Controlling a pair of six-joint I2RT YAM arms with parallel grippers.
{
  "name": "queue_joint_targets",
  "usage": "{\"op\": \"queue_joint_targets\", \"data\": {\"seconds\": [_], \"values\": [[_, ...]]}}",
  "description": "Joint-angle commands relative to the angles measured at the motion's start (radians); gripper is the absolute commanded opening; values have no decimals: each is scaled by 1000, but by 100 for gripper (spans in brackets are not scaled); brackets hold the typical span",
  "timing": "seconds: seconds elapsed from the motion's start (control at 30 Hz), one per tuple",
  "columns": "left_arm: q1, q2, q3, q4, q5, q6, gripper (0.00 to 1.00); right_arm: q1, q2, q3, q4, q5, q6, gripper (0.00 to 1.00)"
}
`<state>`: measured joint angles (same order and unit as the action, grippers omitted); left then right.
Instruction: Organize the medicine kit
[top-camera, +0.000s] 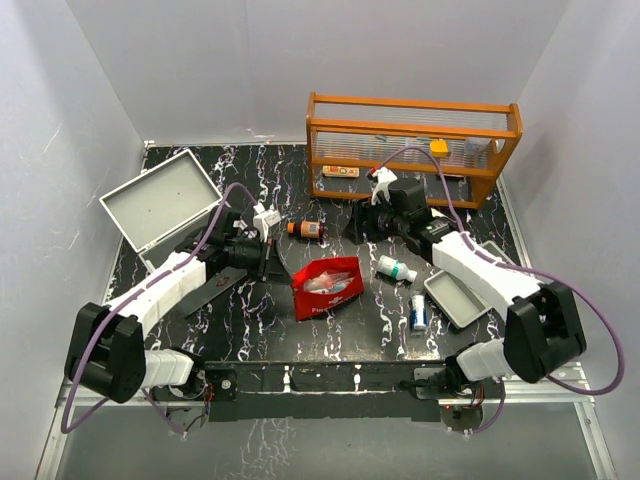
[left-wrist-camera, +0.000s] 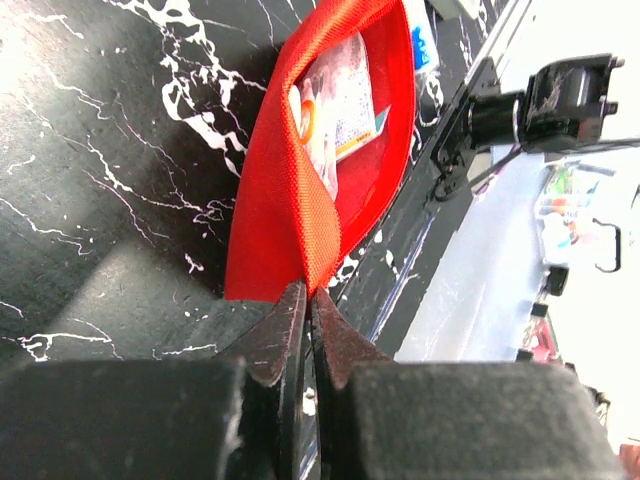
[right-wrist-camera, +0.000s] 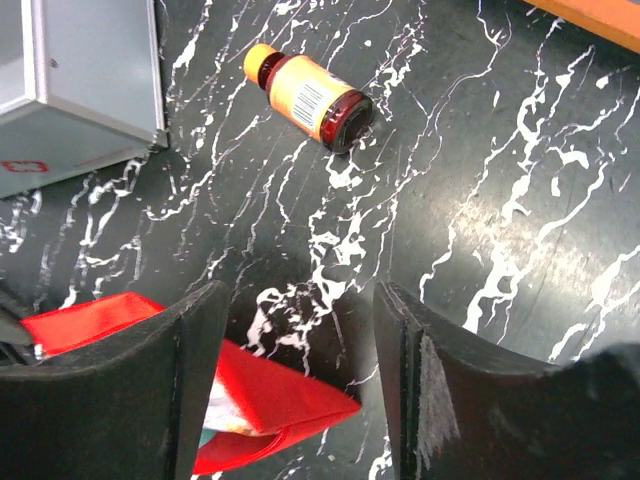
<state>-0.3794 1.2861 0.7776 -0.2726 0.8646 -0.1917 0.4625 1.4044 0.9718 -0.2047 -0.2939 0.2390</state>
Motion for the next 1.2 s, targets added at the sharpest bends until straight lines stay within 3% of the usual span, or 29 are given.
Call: {"op": "queue_joint_targets", "data": {"seconds": [0.0, 0.1, 0.23, 0.43, 0.87, 1.17], "values": [[5, -50, 27, 116, -35, -134, 0, 9, -101, 46, -75, 15, 86, 55], [4, -71, 19, 206, -48, -259, 0, 61, -160, 48, -115, 90, 92, 54], [4, -95, 27, 199, -123, -294, 0, 119, -206, 54, -176, 187, 133, 52], [4, -78, 3, 224, -166, -357, 0, 148, -244, -20, -202, 151, 135, 48], [4, -14, -63, 181, -163, -256, 0, 276, -55, -24, -94, 101, 140, 33], [4, -14, -63, 154, -135, -196, 0, 279, 58, 36, 27, 85, 139, 31]]}}
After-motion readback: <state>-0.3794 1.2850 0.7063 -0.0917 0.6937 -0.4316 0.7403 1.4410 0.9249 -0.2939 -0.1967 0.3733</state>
